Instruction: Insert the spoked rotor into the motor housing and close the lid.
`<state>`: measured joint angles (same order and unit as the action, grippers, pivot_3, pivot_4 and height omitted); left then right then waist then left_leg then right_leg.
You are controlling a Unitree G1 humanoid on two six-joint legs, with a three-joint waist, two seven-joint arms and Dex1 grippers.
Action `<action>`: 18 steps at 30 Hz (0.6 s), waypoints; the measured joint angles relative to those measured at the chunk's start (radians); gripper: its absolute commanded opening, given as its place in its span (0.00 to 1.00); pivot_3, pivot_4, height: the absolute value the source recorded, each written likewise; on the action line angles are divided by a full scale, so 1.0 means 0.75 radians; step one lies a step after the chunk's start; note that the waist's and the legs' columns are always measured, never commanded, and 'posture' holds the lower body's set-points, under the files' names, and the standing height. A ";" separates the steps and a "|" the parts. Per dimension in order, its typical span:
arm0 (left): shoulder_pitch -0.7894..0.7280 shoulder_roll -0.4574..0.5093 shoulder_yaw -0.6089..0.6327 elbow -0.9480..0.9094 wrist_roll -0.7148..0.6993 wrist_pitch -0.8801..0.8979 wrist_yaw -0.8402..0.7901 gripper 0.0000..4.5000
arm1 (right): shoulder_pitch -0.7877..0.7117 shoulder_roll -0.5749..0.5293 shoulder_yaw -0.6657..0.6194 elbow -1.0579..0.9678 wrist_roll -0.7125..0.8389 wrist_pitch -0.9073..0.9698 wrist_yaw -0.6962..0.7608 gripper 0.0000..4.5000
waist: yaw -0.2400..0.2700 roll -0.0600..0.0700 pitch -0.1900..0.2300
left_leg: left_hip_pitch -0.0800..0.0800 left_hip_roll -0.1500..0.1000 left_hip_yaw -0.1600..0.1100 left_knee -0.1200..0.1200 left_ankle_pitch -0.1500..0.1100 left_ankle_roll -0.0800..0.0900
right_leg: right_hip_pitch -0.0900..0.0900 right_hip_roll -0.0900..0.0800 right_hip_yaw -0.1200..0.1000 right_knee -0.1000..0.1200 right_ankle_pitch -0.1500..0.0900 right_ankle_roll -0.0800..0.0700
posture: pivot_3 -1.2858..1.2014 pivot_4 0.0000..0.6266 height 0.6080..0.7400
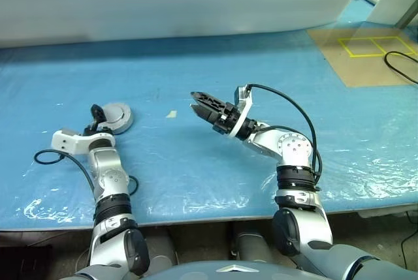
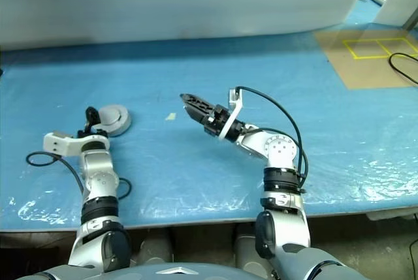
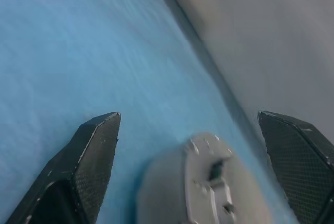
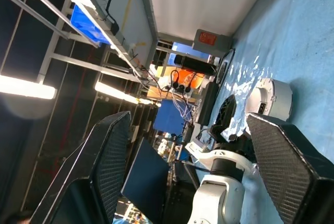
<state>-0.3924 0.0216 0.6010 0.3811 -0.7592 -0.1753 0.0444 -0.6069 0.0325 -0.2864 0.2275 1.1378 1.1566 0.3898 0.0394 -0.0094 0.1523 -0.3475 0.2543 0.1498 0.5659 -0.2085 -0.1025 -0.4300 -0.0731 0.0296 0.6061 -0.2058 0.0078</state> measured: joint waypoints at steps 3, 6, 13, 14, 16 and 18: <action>0.033 0.054 -0.011 0.010 0.090 -0.019 0.010 1.00 | 0.014 -0.018 0.075 -0.027 -0.095 -0.071 0.020 0.83 | 0.008 0.000 0.000 | -0.001 0.000 -0.001 0.000 0.000 0.000 | -0.001 0.000 -0.002 0.000 0.000 0.000 | 0.52 0.24 1.00; 0.056 0.074 -0.016 0.004 0.096 -0.020 -0.061 1.00 | 0.047 -0.039 0.162 -0.061 -0.227 -0.186 0.067 0.83 | 0.022 -0.002 0.001 | -0.003 0.000 -0.001 0.002 0.000 0.000 | -0.004 -0.002 -0.003 0.000 0.000 0.000 | 0.52 0.24 1.00; 0.105 0.228 -0.103 -0.168 0.049 0.037 -0.426 1.00 | 0.079 -0.129 0.405 -0.125 -0.591 -0.590 0.247 0.83 | 0.039 -0.006 0.002 | -0.004 0.000 -0.001 0.003 0.000 0.000 | -0.007 -0.002 -0.003 0.000 0.000 0.000 | 0.52 0.24 1.00; 0.113 0.252 -0.119 -0.197 0.048 0.055 -0.475 1.00 | 0.088 -0.146 0.426 -0.125 -0.645 -0.655 0.269 0.83 | 0.040 -0.006 0.002 | -0.004 0.000 -0.001 0.003 0.000 0.000 | -0.007 -0.002 -0.003 0.000 0.000 0.000 | 0.52 0.24 1.00; 0.140 0.296 -0.164 -0.247 0.047 0.108 -0.572 1.00 | 0.101 -0.171 0.476 -0.124 -0.750 -0.787 0.315 0.83 | 0.039 -0.006 0.002 | -0.005 0.000 -0.001 0.002 0.000 0.000 | -0.008 -0.002 -0.003 0.001 0.000 0.000 | 0.52 0.24 1.00; 0.180 0.349 -0.238 -0.302 0.050 0.172 -0.681 1.00 | 0.103 -0.179 0.502 -0.125 -0.812 -0.885 0.349 0.83 | 0.038 -0.006 0.002 | -0.005 0.000 0.000 0.002 0.000 0.000 | -0.009 -0.001 -0.002 0.001 0.000 0.000 | 0.52 0.24 1.00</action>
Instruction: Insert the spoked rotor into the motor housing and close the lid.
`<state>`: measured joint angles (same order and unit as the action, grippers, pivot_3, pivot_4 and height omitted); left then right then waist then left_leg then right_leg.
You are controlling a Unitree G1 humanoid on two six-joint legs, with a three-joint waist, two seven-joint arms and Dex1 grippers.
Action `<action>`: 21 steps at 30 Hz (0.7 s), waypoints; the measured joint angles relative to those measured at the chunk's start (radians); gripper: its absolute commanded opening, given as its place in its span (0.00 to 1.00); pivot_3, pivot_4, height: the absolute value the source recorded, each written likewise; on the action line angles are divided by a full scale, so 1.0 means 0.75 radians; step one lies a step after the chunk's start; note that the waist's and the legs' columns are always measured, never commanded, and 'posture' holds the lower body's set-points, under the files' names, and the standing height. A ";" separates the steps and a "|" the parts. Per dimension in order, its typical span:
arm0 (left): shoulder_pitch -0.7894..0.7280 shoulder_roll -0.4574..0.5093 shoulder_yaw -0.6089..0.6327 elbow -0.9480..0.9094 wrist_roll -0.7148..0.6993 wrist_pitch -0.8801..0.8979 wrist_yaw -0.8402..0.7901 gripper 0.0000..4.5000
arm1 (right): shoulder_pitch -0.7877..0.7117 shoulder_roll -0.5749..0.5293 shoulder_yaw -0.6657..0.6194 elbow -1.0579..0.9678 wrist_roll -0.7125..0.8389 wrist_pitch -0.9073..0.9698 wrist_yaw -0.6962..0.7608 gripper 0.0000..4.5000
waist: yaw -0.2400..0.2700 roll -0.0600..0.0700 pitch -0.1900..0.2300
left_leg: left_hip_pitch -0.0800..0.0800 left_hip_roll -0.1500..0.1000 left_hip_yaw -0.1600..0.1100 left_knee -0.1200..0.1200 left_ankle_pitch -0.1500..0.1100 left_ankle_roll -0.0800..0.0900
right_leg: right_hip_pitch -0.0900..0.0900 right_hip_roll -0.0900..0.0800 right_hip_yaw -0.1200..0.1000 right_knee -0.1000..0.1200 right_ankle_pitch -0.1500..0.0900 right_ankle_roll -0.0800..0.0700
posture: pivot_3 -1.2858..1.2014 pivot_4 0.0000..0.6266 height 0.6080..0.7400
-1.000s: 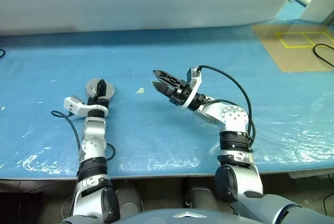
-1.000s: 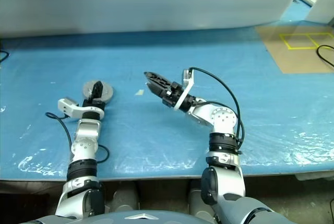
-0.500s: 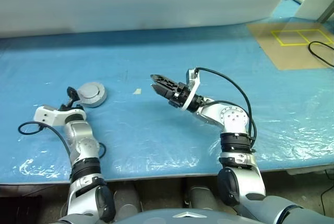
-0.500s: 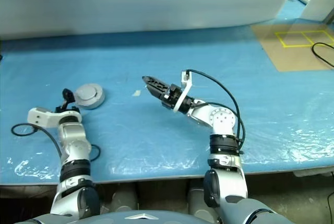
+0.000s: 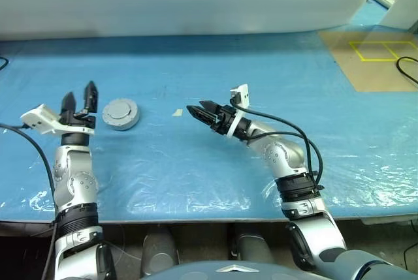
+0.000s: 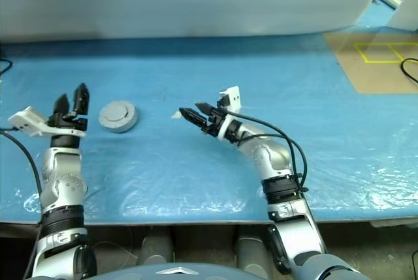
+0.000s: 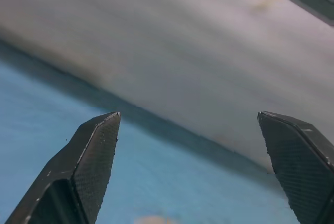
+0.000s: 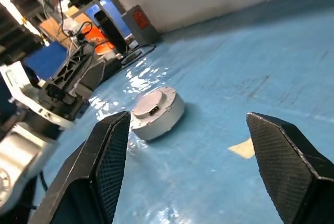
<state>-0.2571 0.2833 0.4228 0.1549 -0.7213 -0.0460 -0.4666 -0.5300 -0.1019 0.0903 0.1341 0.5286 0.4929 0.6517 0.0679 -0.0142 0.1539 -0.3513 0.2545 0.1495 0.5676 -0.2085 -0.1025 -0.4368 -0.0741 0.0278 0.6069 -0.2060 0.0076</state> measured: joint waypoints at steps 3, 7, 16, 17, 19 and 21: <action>0.069 0.125 -0.156 -0.108 0.038 0.105 -0.207 1.00 | 0.000 -0.020 0.023 0.000 -0.082 -0.118 0.026 0.83 | -0.003 0.000 0.000 | 0.000 0.000 0.000 -0.001 0.000 0.000 | -0.001 0.001 0.001 0.000 -0.002 -0.004 | 0.52 0.24 1.00; 0.116 0.252 -0.306 -0.216 0.107 0.184 -0.409 1.00 | 0.007 -0.090 0.050 0.000 -0.180 -0.238 0.082 0.83 | -0.003 0.000 0.000 | 0.001 0.000 0.001 -0.001 0.000 0.000 | -0.001 0.001 0.001 0.001 -0.002 -0.004 | 0.52 0.24 1.00; 0.236 0.240 -0.441 -0.319 0.206 0.202 -0.535 1.00 | 0.190 -0.261 0.096 -0.108 -0.233 -0.291 0.258 0.83 | -0.007 0.000 0.000 | 0.001 0.000 0.001 -0.001 0.000 0.000 | 0.000 0.001 0.002 0.001 -0.002 -0.004 | 0.52 0.24 1.00; 0.254 0.235 -0.454 -0.322 0.217 0.192 -0.543 1.00 | 0.213 -0.278 0.101 -0.124 -0.236 -0.291 0.267 0.87 | -0.007 0.000 0.000 | 0.001 0.000 0.001 0.000 0.000 0.000 | 0.000 0.001 0.002 0.001 -0.002 -0.004 | 0.52 0.24 1.00; 0.290 0.221 -0.466 -0.329 0.238 0.172 -0.557 1.00 | 0.258 -0.315 0.122 -0.152 -0.256 -0.295 0.296 0.95 | -0.007 0.000 0.000 | 0.001 0.000 0.001 0.000 0.000 0.000 | 0.000 0.001 0.002 0.001 -0.003 -0.004 | 0.52 0.24 1.00; 0.322 0.213 -0.475 -0.337 0.251 0.160 -0.567 1.00 | 0.296 -0.342 0.142 -0.165 -0.269 -0.298 0.323 0.99 | -0.007 0.000 0.000 | 0.001 0.000 0.001 0.000 0.000 0.001 | 0.000 0.001 0.002 0.001 -0.003 -0.005 | 0.52 0.24 1.00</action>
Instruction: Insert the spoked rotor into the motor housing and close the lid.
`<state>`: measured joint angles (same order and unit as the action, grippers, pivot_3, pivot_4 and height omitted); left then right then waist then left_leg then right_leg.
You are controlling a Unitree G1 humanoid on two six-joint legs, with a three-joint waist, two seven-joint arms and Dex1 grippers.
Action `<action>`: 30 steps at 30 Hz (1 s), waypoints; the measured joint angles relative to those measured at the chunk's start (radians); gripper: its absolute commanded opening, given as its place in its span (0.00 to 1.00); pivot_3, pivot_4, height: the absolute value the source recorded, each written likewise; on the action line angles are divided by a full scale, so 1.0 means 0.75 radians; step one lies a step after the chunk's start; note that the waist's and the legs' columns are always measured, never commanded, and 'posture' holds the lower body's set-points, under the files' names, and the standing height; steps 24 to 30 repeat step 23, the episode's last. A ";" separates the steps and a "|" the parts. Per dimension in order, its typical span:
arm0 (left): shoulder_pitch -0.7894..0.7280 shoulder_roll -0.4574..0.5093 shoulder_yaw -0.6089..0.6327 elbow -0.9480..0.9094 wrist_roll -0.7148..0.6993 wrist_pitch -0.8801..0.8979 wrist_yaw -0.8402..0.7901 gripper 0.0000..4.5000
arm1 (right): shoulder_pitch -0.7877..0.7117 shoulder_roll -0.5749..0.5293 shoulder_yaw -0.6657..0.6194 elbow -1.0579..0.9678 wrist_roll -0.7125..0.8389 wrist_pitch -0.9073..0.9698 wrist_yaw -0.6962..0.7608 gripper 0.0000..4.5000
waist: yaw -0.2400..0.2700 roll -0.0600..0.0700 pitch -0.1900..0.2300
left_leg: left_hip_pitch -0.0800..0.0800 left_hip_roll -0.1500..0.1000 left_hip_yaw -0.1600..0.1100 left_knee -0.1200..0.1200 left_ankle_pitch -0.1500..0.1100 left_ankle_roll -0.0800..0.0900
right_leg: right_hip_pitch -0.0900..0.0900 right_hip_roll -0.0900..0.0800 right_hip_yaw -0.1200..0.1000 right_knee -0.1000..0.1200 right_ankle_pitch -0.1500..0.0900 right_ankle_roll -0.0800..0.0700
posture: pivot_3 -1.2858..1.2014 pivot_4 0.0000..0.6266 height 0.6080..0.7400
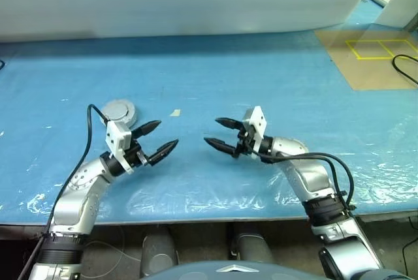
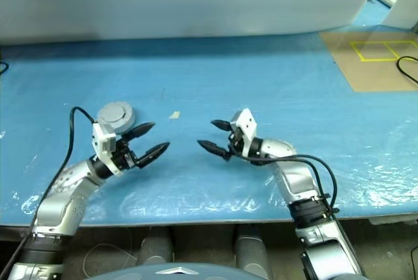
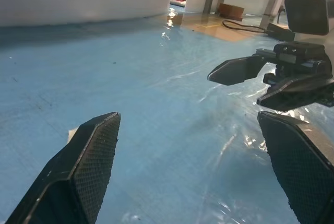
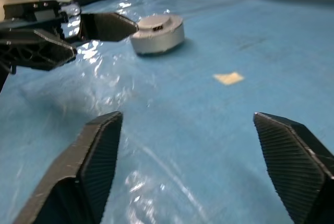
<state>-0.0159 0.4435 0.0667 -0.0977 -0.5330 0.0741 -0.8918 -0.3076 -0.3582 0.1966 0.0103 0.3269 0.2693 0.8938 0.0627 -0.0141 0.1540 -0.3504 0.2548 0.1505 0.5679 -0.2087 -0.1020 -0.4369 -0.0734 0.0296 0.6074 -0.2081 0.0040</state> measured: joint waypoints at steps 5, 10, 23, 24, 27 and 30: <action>0.042 -0.001 -0.047 -0.019 0.080 -0.048 -0.014 1.00 | 0.014 0.000 0.005 -0.003 -0.035 -0.025 -0.012 0.99 | -0.005 0.000 0.000 | 0.000 0.000 0.000 0.003 0.000 0.000 | 0.001 0.000 0.001 0.002 0.000 0.000 | 0.52 0.24 1.00; 0.037 -0.023 -0.049 -0.027 0.104 -0.065 -0.005 1.00 | 0.014 0.010 0.004 -0.003 -0.052 -0.052 -0.033 0.99 | -0.011 0.000 0.000 | 0.000 0.000 0.000 0.004 0.000 0.000 | 0.001 0.000 0.001 0.002 0.000 0.000 | 0.52 0.24 1.00; 0.036 -0.043 -0.061 -0.032 0.124 -0.072 0.005 1.00 | 0.013 0.010 0.005 -0.002 -0.071 -0.068 -0.004 0.99 | -0.024 0.000 0.000 | 0.000 0.000 0.000 0.004 0.000 0.001 | 0.001 0.000 0.001 0.002 0.000 0.000 | 0.52 0.24 1.00; 0.036 -0.043 -0.061 -0.032 0.124 -0.072 0.005 1.00 | 0.013 0.010 0.005 -0.002 -0.071 -0.068 -0.004 0.99 | -0.024 0.000 0.000 | 0.000 0.000 0.000 0.004 0.000 0.001 | 0.001 0.000 0.001 0.002 0.000 0.000 | 0.52 0.24 1.00; 0.036 -0.043 -0.061 -0.032 0.124 -0.072 0.005 1.00 | 0.013 0.010 0.005 -0.002 -0.071 -0.068 -0.004 0.99 | -0.024 0.000 0.000 | 0.000 0.000 0.000 0.004 0.000 0.001 | 0.001 0.000 0.001 0.002 0.000 0.000 | 0.52 0.24 1.00; 0.036 -0.043 -0.061 -0.032 0.124 -0.072 0.005 1.00 | 0.013 0.010 0.005 -0.002 -0.071 -0.068 -0.004 0.99 | -0.024 0.000 0.000 | 0.000 0.000 0.000 0.004 0.000 0.001 | 0.001 0.000 0.001 0.002 0.000 0.000 | 0.52 0.24 1.00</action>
